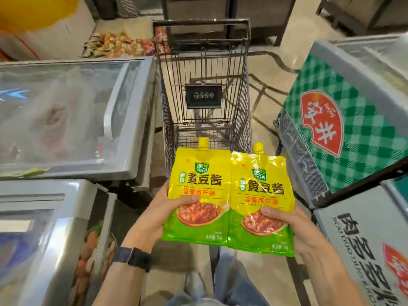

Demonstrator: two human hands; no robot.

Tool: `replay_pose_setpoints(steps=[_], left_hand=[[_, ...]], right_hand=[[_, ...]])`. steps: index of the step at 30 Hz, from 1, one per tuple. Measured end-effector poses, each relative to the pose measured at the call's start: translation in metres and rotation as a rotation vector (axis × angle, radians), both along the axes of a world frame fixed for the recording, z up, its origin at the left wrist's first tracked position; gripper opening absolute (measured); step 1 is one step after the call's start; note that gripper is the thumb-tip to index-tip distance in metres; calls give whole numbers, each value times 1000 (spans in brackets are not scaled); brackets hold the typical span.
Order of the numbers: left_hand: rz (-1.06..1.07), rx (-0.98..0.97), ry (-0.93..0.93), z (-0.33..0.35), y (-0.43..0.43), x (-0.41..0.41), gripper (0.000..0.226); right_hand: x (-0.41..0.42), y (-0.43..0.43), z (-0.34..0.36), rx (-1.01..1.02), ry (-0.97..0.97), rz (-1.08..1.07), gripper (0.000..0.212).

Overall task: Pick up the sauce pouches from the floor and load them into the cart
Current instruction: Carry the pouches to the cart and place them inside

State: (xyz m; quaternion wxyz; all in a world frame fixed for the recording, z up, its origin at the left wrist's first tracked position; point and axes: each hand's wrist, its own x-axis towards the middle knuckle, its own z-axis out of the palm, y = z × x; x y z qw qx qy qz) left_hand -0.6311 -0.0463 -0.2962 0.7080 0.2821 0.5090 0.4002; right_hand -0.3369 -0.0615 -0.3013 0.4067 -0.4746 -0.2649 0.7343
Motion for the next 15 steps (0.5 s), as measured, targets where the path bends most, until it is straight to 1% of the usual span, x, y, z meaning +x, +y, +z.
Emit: replay_pose_setpoints(steps=[3, 6, 7, 9, 10, 13, 15], left_hand=[[38, -17, 31, -5, 41, 3, 71], [58, -21, 89, -7, 82, 6, 84], [59, -20, 118, -8, 95, 5, 85], [73, -16, 154, -12, 117, 0, 91], [76, -18, 165, -14, 127, -3, 96], [123, -37, 175, -21, 152, -10, 107], [175, -37, 193, -27, 170, -15, 112]], right_hand=[[4, 49, -13, 5, 14, 17, 84], [7, 103, -26, 13, -61, 46, 108], [6, 120, -28, 18, -85, 52, 107], [3, 150, -28, 56, -98, 92, 90], [2, 165, -28, 64, -101, 113, 87], [-4, 204, -29, 45, -119, 151, 104], [-10, 226, -31, 5, -118, 153, 110]])
